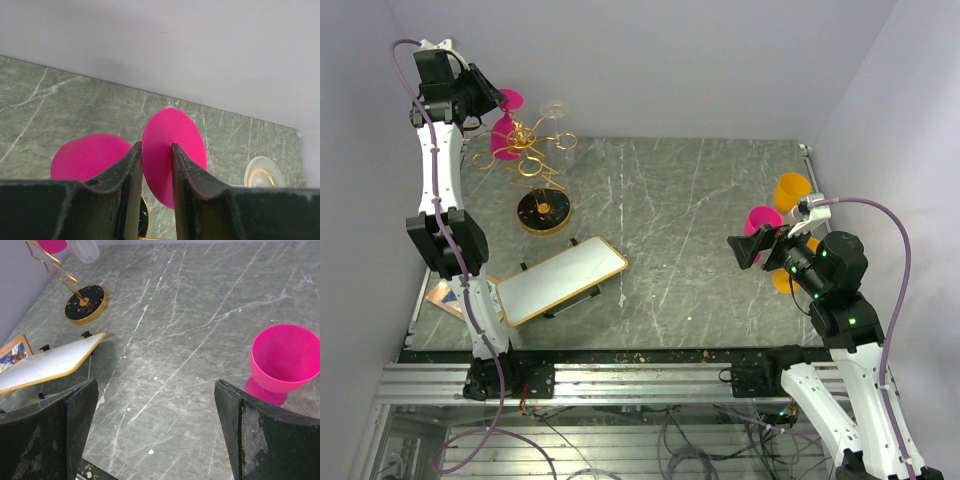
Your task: Take the wine glass off the wine glass rack
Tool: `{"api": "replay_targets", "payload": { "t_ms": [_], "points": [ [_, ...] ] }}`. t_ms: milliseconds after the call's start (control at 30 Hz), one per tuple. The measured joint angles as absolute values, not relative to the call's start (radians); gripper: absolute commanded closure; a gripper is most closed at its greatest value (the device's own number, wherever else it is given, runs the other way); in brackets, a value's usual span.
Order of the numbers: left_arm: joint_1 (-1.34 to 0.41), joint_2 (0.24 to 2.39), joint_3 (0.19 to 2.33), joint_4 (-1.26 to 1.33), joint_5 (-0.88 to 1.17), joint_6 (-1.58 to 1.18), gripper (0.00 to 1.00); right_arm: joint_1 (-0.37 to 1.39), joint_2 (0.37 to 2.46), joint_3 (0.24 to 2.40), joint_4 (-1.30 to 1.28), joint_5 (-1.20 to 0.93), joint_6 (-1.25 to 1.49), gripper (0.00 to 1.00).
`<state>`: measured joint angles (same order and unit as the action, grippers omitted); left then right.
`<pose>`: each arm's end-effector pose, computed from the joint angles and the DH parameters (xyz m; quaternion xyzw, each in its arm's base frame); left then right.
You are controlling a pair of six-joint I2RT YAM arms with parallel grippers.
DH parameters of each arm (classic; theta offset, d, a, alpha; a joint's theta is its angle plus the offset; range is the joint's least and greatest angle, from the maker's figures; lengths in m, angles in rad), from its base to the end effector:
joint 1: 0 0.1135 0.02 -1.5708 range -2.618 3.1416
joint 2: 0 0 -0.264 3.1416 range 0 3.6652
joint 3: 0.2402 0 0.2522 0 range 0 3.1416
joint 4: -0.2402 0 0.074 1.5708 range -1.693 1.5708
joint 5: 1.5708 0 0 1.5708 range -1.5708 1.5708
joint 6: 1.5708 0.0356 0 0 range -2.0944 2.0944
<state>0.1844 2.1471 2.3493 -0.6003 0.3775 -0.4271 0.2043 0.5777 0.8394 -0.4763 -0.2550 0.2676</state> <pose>0.4846 0.0770 0.4013 -0.1473 0.8115 -0.2209 0.5206 0.1215 0.0343 0.3559 -0.0553 0.7746 0.2417 0.5818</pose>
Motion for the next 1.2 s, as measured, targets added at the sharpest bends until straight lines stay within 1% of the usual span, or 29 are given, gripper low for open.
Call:
{"api": "replay_targets", "payload": {
  "t_ms": [300, 433, 633, 933, 1200],
  "points": [
    [0.184, 2.146, 2.349, -0.582, 0.392, -0.461, 0.89, 0.204, 0.579, 0.839, -0.476, -0.255, 0.268, 0.0],
    [0.184, 2.14, 2.338, -0.566, 0.413, -0.492, 0.93, 0.204, 0.579, 0.839, -0.476, -0.255, 0.268, 0.0],
    [0.184, 2.114, 2.289, -0.537, 0.448, -0.552, 0.93, 0.204, 0.58, 0.839, -0.476, -0.255, 0.268, 0.0],
    [0.184, 2.101, 2.271, -0.513, 0.508, -0.62, 0.93, 0.204, 0.588, 0.839, -0.476, -0.255, 0.268, 0.0],
    [0.191, 2.043, 2.212, -0.512, 0.535, -0.658, 0.93, 0.204, 0.587, 0.839, -0.476, -0.255, 0.268, 0.0]
  ]
}}
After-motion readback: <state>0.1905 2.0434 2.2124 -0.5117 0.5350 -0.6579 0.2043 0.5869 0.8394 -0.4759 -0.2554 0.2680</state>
